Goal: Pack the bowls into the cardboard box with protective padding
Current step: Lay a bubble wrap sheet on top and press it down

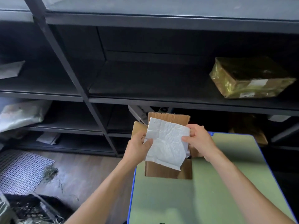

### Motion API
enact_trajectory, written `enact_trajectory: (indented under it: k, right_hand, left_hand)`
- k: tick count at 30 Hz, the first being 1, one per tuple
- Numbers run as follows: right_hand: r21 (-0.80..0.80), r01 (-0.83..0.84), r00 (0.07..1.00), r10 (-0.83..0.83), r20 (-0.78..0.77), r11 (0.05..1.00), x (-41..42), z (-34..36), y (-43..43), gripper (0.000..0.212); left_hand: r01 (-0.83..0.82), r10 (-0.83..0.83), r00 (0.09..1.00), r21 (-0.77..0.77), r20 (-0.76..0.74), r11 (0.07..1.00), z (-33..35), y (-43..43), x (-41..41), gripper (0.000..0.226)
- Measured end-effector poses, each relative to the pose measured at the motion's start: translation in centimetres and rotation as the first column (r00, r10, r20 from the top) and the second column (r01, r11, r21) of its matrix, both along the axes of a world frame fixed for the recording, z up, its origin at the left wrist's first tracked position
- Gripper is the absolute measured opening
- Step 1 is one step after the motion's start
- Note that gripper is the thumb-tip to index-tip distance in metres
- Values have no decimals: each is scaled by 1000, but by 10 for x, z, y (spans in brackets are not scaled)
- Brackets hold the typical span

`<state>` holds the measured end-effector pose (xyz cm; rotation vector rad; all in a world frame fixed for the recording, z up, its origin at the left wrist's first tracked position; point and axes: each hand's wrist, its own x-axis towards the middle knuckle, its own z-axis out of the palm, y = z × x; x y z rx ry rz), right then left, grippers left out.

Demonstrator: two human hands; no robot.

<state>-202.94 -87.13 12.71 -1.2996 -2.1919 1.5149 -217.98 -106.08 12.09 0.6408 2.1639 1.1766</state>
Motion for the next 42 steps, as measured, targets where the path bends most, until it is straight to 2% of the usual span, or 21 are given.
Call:
enact_trajectory:
  k: [4, 8, 12, 14, 17, 20, 22, 24, 26, 28, 32, 36, 39, 42]
  right_hand:
    - [-55, 67, 997, -69, -21, 996, 0, 7, -12, 48]
    - [67, 99, 993, -94, -69, 993, -1, 17, -16, 34]
    - [157, 129, 981, -103, -166, 979, -3, 24, -8, 17]
    - [192, 103, 977, -62, -206, 976, -3, 31, -5, 14]
    - [305, -17, 969, 91, -231, 952, -3, 37, -3, 21]
    - [455, -169, 968, 233, -89, 874, 8, 23, -3, 36]
    - [578, -321, 933, 354, 59, 750, 16, 8, -7, 40]
    - [631, -429, 885, 441, 149, 646, 22, -7, -11, 39]
    - [650, -460, 871, 451, 197, 605, 23, -21, -13, 37]
    - [673, -454, 883, 398, 249, 584, 20, -29, -14, 44]
    - [726, -448, 887, 361, 288, 522, 19, -35, -15, 50]
    - [718, -493, 864, 372, 339, 491, 24, -39, -13, 46]
    - [714, -537, 839, 366, 402, 448, 26, -37, -12, 42]
    - [719, -496, 866, 331, 374, 487, 20, -25, -15, 32]
  left_hand:
    - [11, -12, 1000, 5, 16, 1000, 0, 4, -8, 8]
    - [58, -58, 997, -10, -40, 998, 4, 8, -13, 8]
    - [28, -18, 993, 83, -119, 996, 9, 13, -19, 9]
    - [6, 14, 989, 132, -147, 991, 14, 15, -22, 12]
    - [-30, 51, 983, 119, -175, 992, 15, 13, -22, 23]
    - [77, -54, 925, 46, -377, 996, 2, 8, -22, 36]
    - [148, -129, 868, 2, -480, 989, -11, 5, -23, 36]
    - [194, -179, 822, -29, -540, 981, -22, 3, -22, 28]
    - [236, -226, 755, -67, -615, 969, -30, 3, -18, 17]
    - [260, -296, 685, -157, -666, 953, -34, 6, -12, 16]
    - [305, -470, 565, -357, -678, 883, -36, 14, -6, 31]
    - [360, -531, 497, -393, -686, 846, -40, 24, -9, 36]
    - [361, -597, 475, -475, -646, 802, -46, 29, -14, 57]
    - [355, -651, 443, -546, -616, 759, -49, 29, -17, 80]
